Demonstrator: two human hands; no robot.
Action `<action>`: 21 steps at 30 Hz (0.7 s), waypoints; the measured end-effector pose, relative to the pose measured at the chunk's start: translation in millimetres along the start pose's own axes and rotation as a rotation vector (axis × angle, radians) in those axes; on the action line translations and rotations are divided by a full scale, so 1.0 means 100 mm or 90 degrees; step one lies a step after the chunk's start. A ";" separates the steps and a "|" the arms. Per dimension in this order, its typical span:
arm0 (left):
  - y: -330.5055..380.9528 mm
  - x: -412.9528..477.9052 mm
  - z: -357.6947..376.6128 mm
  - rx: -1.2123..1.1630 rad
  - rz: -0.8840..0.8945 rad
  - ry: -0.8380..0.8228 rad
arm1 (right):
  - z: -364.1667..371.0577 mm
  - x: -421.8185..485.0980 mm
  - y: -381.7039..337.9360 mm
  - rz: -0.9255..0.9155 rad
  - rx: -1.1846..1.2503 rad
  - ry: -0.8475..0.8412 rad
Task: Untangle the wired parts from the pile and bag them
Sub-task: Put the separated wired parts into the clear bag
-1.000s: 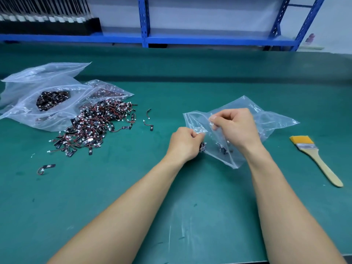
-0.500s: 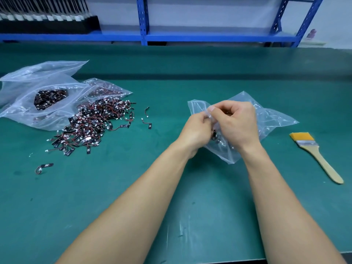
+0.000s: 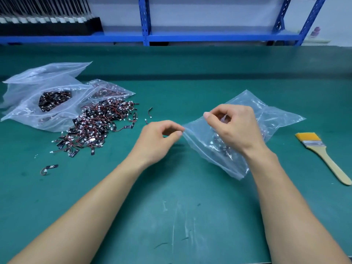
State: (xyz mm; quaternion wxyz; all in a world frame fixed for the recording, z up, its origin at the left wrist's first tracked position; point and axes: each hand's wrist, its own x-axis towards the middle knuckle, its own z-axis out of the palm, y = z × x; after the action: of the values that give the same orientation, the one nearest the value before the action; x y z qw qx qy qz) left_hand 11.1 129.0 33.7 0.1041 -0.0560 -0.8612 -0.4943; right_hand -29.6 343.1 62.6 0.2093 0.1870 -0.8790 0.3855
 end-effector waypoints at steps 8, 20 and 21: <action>-0.54 0.19 -0.31 0.467 0.040 0.011 | 0.21 -0.08 -0.07 -0.044 -0.197 -0.334; -0.51 0.24 -0.09 0.571 -0.014 -0.202 | 0.05 -0.01 0.17 0.176 -0.354 -0.271; -0.47 0.15 -0.07 0.564 0.010 -0.221 | 0.05 0.00 0.17 0.188 -0.365 -0.248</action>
State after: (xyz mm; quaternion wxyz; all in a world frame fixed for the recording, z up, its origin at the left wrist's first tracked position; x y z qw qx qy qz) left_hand -11.6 99.0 1.4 -0.0238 -0.0945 -0.9933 -0.0621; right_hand -39.0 350.4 49.2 0.0241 0.0619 -0.9921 0.1069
